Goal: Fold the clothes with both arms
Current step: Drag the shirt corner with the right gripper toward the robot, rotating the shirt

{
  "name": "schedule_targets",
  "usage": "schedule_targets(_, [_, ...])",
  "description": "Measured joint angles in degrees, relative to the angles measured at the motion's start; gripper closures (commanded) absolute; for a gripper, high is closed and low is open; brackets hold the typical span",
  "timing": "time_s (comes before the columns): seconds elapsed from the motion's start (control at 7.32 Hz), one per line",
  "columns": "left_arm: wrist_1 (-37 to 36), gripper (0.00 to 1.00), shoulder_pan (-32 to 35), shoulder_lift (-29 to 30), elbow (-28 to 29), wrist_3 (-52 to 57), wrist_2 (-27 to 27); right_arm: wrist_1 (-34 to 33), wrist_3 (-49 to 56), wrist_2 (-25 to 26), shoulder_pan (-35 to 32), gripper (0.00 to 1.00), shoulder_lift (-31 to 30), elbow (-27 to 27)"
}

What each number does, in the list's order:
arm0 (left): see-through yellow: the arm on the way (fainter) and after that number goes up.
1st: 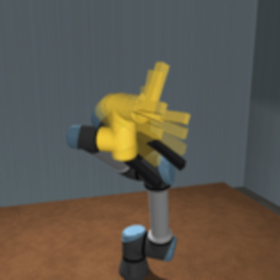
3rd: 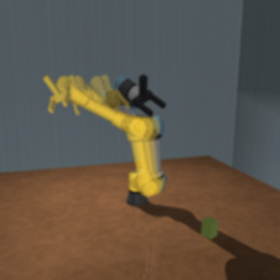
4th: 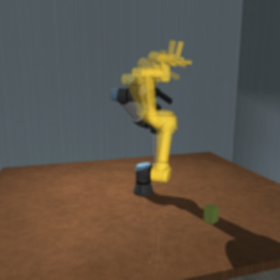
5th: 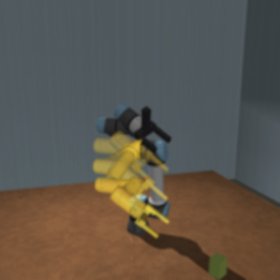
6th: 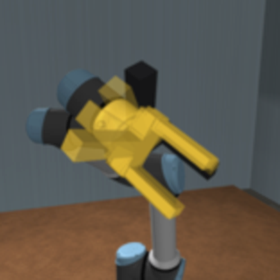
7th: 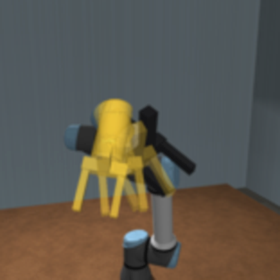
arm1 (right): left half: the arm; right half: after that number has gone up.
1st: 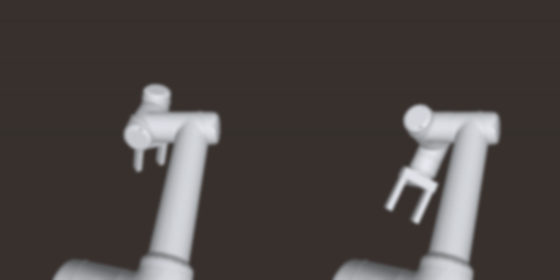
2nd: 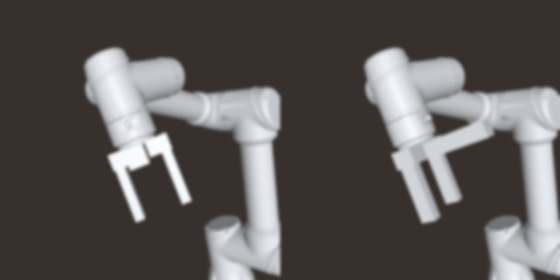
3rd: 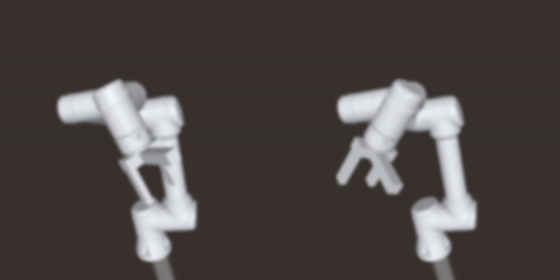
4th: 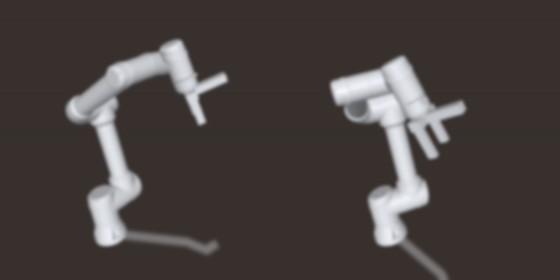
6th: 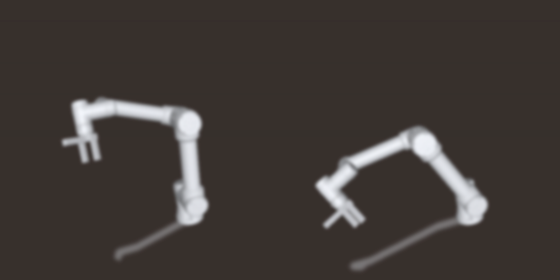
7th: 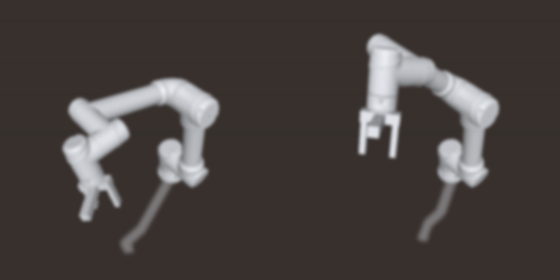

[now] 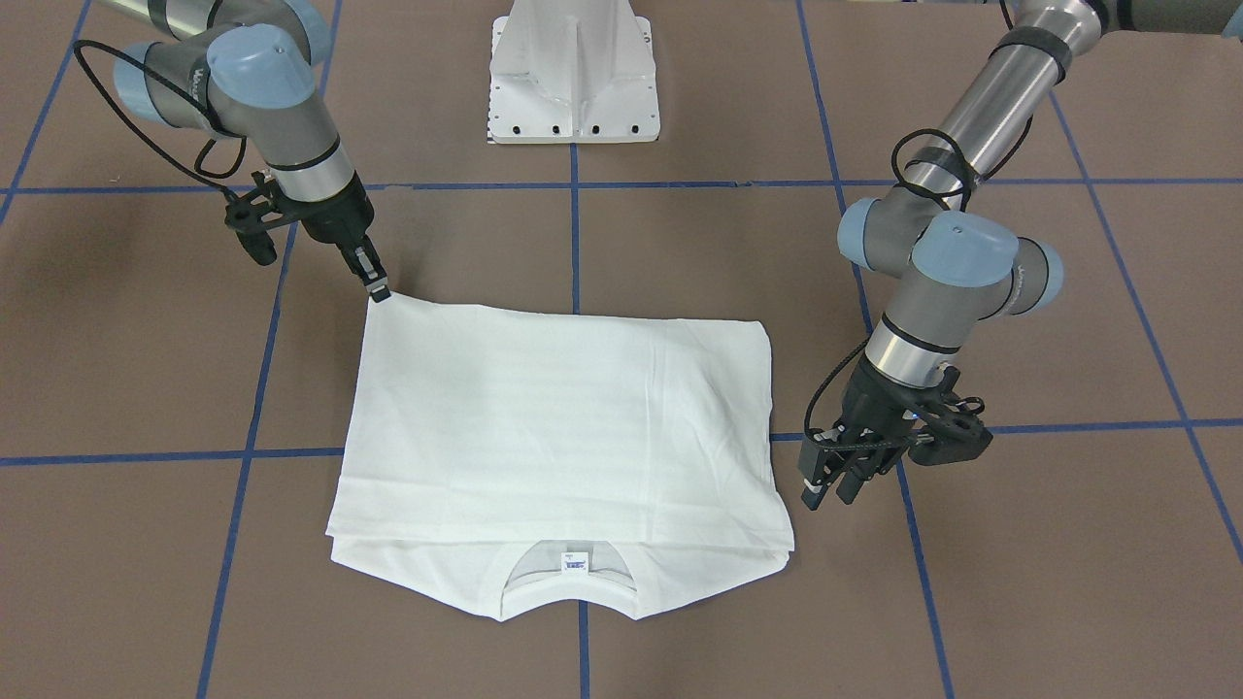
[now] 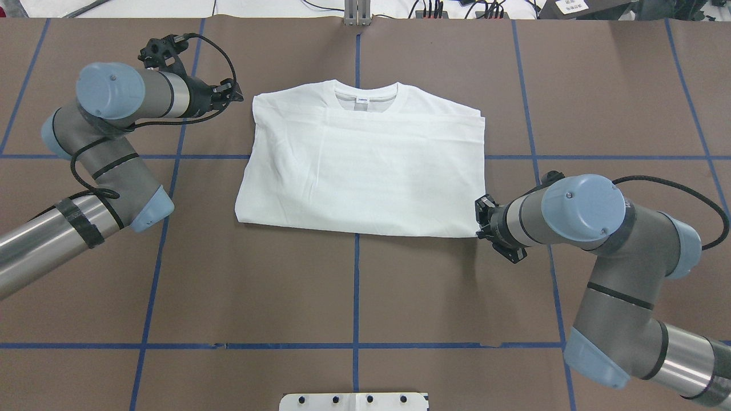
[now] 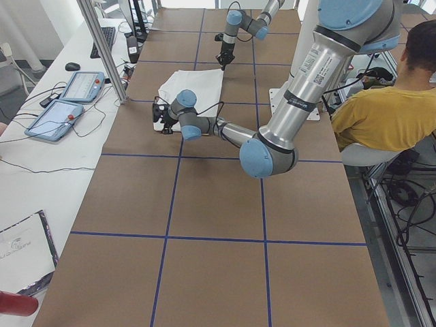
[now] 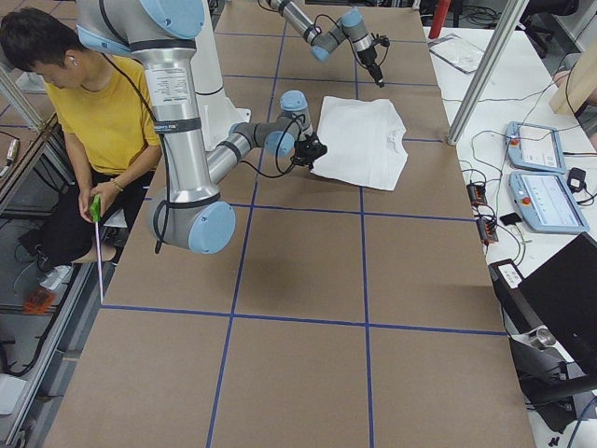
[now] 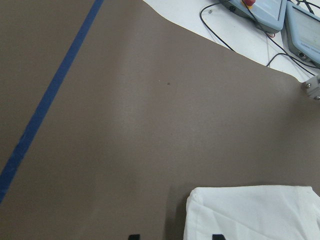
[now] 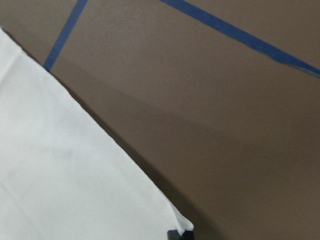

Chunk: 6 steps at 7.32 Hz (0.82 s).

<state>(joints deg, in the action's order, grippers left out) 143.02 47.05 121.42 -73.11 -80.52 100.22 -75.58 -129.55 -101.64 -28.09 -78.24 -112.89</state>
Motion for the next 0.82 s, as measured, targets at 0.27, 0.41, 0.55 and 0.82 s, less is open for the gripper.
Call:
schedule_targets(0.27, [-0.59,0.23,-0.14,-3.8,-8.52,-0.51,1.82,-5.57,-0.18,-4.91,6.17,1.0,-3.47,-7.79])
schedule_targets(0.41, [-0.68,0.2,-0.2,-6.16,-12.3,-1.68,4.84,-6.61,-0.77,-8.07,9.51,1.0,-4.82,-10.05])
schedule_targets(0.55, [-0.69,0.11,-0.26,-8.19,-15.37,-4.0,7.37,-7.02,-2.28,-10.59,13.04,1.0,-5.44,-11.05])
schedule_targets(0.82, [-0.65,0.01,-0.67,-9.82,-18.51,-7.02,10.49,-7.22,-4.36,-12.18,18.65,0.04,-5.77,-11.56])
